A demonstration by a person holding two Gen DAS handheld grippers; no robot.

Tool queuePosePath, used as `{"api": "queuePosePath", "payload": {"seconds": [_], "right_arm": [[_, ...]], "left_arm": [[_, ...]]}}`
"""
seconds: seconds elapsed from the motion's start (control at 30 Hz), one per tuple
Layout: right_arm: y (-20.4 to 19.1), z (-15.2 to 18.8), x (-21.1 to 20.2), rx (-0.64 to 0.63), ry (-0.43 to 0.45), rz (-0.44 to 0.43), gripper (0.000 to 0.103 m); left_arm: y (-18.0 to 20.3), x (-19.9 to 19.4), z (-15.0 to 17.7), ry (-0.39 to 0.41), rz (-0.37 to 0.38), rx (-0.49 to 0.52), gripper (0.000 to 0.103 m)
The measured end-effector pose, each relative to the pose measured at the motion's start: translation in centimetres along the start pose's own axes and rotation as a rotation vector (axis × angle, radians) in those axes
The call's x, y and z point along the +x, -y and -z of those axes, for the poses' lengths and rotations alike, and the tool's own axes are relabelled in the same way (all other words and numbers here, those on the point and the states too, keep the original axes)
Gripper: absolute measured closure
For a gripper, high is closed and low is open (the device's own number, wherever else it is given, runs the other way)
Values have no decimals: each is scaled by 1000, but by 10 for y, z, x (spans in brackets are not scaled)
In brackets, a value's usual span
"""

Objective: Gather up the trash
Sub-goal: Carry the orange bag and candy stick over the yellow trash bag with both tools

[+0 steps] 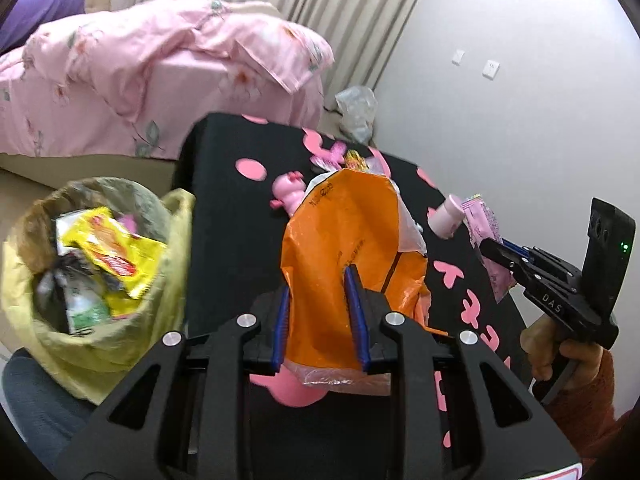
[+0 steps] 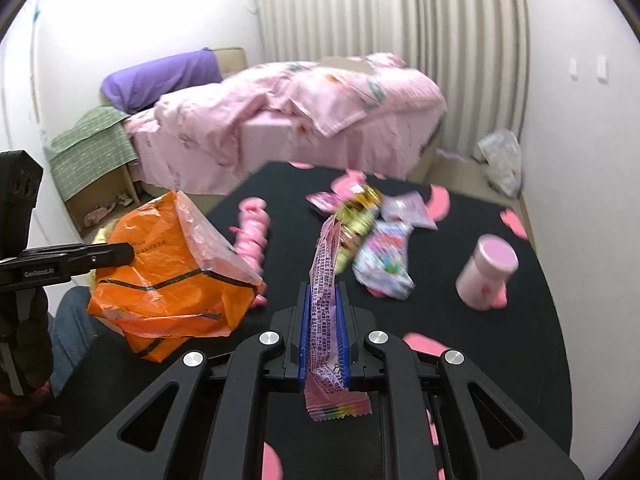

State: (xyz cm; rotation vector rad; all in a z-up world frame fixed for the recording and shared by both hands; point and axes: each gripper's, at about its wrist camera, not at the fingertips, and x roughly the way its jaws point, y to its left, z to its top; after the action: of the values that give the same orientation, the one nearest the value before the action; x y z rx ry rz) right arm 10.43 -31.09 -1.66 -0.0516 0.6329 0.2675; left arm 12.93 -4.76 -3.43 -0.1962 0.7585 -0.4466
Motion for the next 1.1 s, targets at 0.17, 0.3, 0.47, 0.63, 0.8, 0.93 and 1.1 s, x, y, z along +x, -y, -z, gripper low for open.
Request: {"api": "queuePosePath", "payload": {"seconds": [0.17,0.3,0.47,0.63,0.8,0.93,1.1], "right_arm": [[-36,-22,1,-62,16,-39,90],[-67,-39,10,-111,16,-76,90],[-102,-56,31,-172,-16,-126,90],[-135,-86,62,-217,-38,-205,90],[-167,-109,109,-190,-68,-314,90],[-198,-114,156,-215,-133,-357,90],[-227,-102,222,-275,-262,-409,90]], "left_arm": [[-24,-38,-4,96,-58,-2,78],[-54,-61,-11,149,-136,-22,78],[-107,-77,-19,171,-271,-41,78],[-162,-71,-20,173,-494,-97,78],[-187,-44,-13,100,-519,-108,78],[-194,4,-1,-51,-485,-40,78],[-199,38,12,-168,-450,7,82]]}}
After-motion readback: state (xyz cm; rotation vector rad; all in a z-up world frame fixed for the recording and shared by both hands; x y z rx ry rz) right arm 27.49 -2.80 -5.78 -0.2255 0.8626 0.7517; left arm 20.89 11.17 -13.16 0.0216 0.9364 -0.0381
